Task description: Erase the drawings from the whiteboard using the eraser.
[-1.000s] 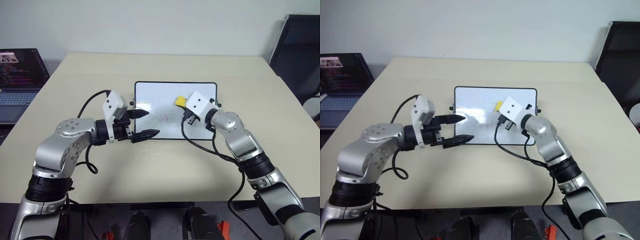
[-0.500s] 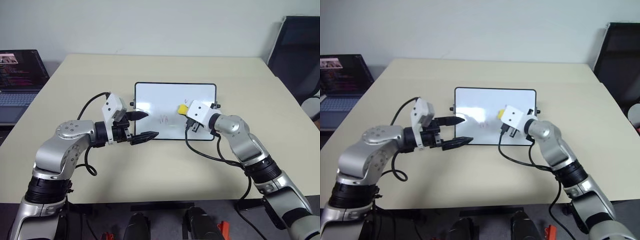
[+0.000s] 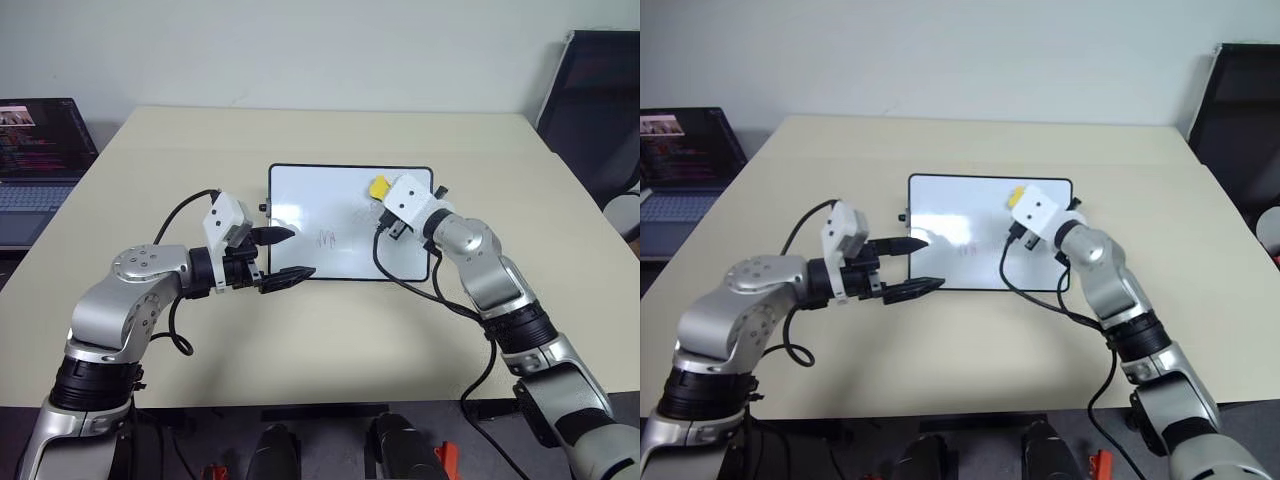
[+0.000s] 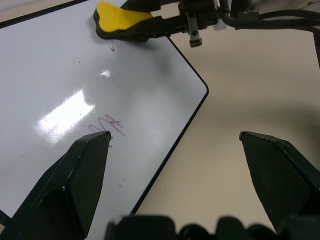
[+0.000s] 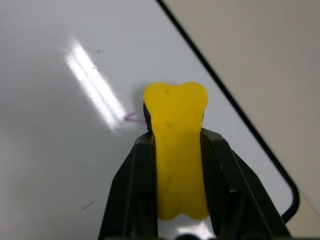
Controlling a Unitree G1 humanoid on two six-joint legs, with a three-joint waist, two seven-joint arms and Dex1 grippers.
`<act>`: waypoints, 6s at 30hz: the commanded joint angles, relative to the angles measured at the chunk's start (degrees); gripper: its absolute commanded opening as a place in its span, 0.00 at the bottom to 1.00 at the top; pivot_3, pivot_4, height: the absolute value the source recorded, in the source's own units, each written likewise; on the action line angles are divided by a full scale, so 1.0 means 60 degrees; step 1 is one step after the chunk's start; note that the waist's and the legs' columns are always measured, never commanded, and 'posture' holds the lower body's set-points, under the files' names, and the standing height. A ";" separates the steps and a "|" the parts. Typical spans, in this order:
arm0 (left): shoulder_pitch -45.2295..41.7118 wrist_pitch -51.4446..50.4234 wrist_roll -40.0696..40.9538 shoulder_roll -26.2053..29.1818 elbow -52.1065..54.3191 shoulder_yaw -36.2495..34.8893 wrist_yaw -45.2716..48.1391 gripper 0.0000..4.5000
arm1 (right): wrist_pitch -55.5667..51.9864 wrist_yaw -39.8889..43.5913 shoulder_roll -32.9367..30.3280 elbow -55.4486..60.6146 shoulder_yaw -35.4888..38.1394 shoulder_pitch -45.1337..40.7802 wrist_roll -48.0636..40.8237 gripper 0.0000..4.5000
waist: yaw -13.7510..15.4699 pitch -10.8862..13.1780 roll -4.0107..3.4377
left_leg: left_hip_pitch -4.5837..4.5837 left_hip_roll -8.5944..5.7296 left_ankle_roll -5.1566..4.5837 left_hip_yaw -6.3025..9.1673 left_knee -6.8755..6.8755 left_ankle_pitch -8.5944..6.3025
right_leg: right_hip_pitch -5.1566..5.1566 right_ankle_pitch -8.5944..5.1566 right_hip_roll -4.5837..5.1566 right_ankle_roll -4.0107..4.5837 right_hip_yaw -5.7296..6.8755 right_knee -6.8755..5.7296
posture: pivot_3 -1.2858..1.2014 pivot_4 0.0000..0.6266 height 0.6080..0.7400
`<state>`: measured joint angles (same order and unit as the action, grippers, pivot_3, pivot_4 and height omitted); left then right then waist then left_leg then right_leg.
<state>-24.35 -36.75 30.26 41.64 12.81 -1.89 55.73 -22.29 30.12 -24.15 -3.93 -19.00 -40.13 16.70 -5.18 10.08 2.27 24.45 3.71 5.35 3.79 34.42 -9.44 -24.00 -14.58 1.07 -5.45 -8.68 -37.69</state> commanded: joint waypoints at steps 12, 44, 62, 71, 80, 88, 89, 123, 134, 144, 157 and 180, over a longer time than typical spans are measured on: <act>0.0044 0.0238 0.0032 0.0094 0.0201 -0.0226 0.0031 1.00 | -0.0280 -0.0769 0.0474 0.0166 0.0652 -0.0050 0.0038 0.19 | -0.0190 0.0005 0.0005 | -0.0011 -0.0003 0.0000 -0.0002 0.0010 0.0001 | -0.0009 0.0005 0.0000 0.0007 -0.0013 0.0000 | 0.52 0.24 1.00; 0.2557 -0.0051 0.0033 0.0983 0.0922 -0.2010 -0.0878 1.00 | -0.1096 0.1729 -0.0581 0.4448 0.0491 0.3007 -0.3329 0.19 | 0.0041 0.0021 -0.0003 | 0.0023 0.0003 0.0037 0.0008 -0.0086 -0.0032 | -0.0043 -0.0082 0.0003 0.0031 0.0017 0.0022 | 0.52 0.24 1.00; 0.2256 0.0231 -0.0414 0.1291 0.0569 -0.1353 -0.0487 1.00 | 0.0708 -0.0400 0.1108 0.0312 -0.0909 -0.0397 -0.0554 0.19 | 0.0010 0.0023 -0.0006 | 0.0019 0.0003 0.0038 0.0009 -0.0077 -0.0031 | -0.0043 -0.0078 0.0001 0.0030 0.0021 0.0004 | 0.52 0.24 1.00; 0.2149 0.0222 -0.0462 0.1261 0.0571 -0.1220 -0.0330 1.00 | 0.0166 0.1224 0.0872 0.0044 -0.2180 0.0049 0.0204 0.19 | 0.0039 0.0021 -0.0005 | 0.0023 0.0004 0.0038 0.0017 -0.0086 -0.0031 | -0.0041 -0.0079 0.0000 0.0028 0.0030 -0.0001 | 0.52 0.24 1.00; 0.2200 0.0192 -0.0446 0.1228 0.0632 -0.1177 -0.0328 1.00 | 0.0722 -0.0584 0.1168 -0.0424 -0.1314 -0.0589 0.0945 0.19 | 0.0029 0.0020 -0.0003 | -0.0015 0.0003 0.0030 0.0018 -0.0059 -0.0018 | -0.0019 -0.0066 0.0000 0.0045 0.0028 -0.0027 | 0.52 0.24 1.00; 0.2299 0.0238 -0.0415 0.1161 0.0663 -0.1172 -0.0367 1.00 | 0.0300 0.1277 0.0470 -0.0317 -0.1974 0.0063 0.0925 0.19 | 0.0061 0.0008 0.0015 | -0.0014 0.0003 0.0027 0.0017 -0.0077 -0.0009 | -0.0011 -0.0074 0.0000 0.0035 0.0030 -0.0026 | 0.52 0.24 1.00; 0.2302 0.0257 -0.0420 0.1155 0.0645 -0.1170 -0.0363 1.00 | 0.0293 0.1616 0.0336 -0.0206 -0.2094 0.0162 0.0920 0.19 | 0.0057 0.0008 0.0015 | -0.0014 0.0003 0.0027 0.0016 -0.0079 -0.0010 | -0.0011 -0.0078 0.0000 0.0034 0.0030 -0.0026 | 0.52 0.24 1.00; 0.1266 0.0863 -0.0342 0.0780 0.0538 -0.0420 0.0222 1.00 | -0.3032 0.0502 0.0672 0.4575 0.3225 0.2626 -0.1238 0.18 | 0.0227 0.0003 0.0026 | 0.0037 0.0005 0.0014 0.0011 -0.0075 0.0008 | -0.0026 -0.0073 -0.0001 0.0034 0.0030 -0.0004 | 0.52 0.24 1.00; -0.1068 0.1576 -0.1032 -0.0203 -0.1032 0.1263 0.1128 1.00 | -0.2923 -0.0972 0.1203 0.4572 0.1895 0.2756 -0.0800 0.18 | -0.0022 0.0009 0.0014 | 0.0029 0.0004 0.0013 0.0005 -0.0071 0.0008 | -0.0029 -0.0069 -0.0004 0.0030 0.0021 -0.0018 | 0.52 0.24 1.00; -0.2398 0.2648 -0.1664 -0.1386 -0.2455 0.2227 0.1919 1.00 | -0.4723 -0.1977 0.1601 0.6750 0.4727 0.4380 -0.1491 0.18 | 0.0339 0.0012 0.0009 | 0.0063 0.0000 0.0016 0.0026 -0.0079 0.0002 | -0.0029 -0.0053 -0.0003 -0.0014 0.0048 -0.0006 | 0.52 0.24 1.00; -0.4307 0.4014 -0.2309 -0.3212 -0.4180 0.3358 0.3396 1.00 | -0.6537 -0.2859 0.2306 0.7011 0.5819 0.4860 -0.2205 0.18 | 0.0220 0.0011 -0.0001 | 0.0050 -0.0004 0.0009 0.0033 -0.0054 0.0009 | -0.0015 -0.0079 -0.0004 0.0020 0.0048 -0.0029 | 0.52 0.24 1.00; -0.4519 0.4487 -0.3101 -0.3944 -0.4334 0.3685 0.3379 1.00 | -0.4535 -0.3204 0.1264 0.2557 0.6373 0.3443 -0.3387 0.69 | 0.0073 0.0028 -0.0042 | 0.0052 -0.0006 0.0007 0.0036 -0.0068 0.0009 | -0.0014 -0.0053 -0.0005 -0.0040 0.0046 -0.0025 | 0.52 0.24 1.00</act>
<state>-51.42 -9.81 11.25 17.91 -15.84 20.80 75.84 -51.41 10.66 -15.65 10.47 18.42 -18.64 -2.61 -4.75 10.26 2.02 24.76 3.67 5.40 4.00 34.01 -9.39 -24.08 -14.89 1.04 -5.69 -8.41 -37.84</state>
